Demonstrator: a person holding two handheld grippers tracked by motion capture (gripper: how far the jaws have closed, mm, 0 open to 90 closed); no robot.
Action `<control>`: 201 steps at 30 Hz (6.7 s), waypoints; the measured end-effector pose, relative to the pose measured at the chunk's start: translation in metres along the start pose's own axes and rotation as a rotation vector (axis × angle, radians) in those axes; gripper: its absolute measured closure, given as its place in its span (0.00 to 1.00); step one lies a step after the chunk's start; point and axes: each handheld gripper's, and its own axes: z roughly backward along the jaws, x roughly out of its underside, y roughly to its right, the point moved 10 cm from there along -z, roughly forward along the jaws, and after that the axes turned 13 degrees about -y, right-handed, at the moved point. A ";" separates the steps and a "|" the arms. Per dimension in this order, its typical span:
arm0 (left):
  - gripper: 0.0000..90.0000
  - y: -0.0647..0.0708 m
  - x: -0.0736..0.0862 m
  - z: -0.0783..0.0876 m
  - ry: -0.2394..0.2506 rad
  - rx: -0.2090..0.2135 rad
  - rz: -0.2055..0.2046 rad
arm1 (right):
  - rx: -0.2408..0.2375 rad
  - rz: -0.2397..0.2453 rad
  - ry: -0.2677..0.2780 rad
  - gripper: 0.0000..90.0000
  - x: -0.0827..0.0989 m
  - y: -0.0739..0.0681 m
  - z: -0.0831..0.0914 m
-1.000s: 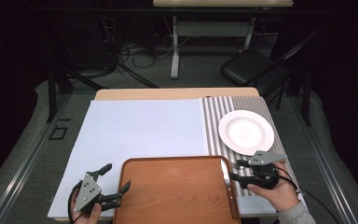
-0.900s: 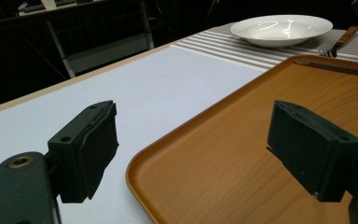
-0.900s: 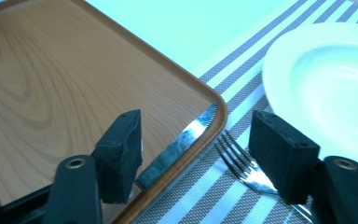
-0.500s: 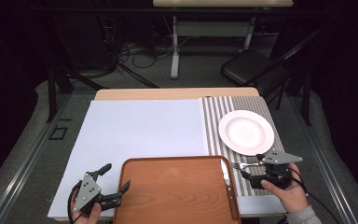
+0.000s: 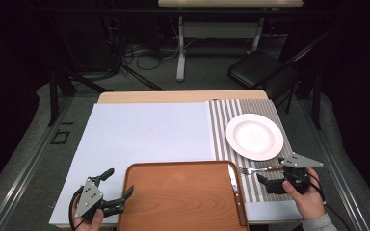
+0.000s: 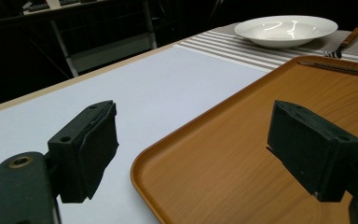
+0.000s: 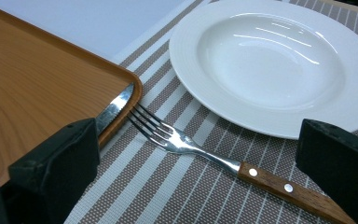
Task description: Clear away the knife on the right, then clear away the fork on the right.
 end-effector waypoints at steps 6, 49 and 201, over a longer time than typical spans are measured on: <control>0.17 0.000 0.000 0.001 0.003 -0.002 0.002 | 0.032 0.030 -0.015 0.00 0.002 0.003 -0.001; 0.17 0.000 0.000 0.000 -0.001 -0.004 0.001 | 0.158 0.633 -0.311 0.14 0.010 0.023 0.010; 0.17 0.000 0.001 -0.003 -0.011 -0.004 -0.001 | -0.015 0.361 -0.283 0.86 -0.010 0.020 0.005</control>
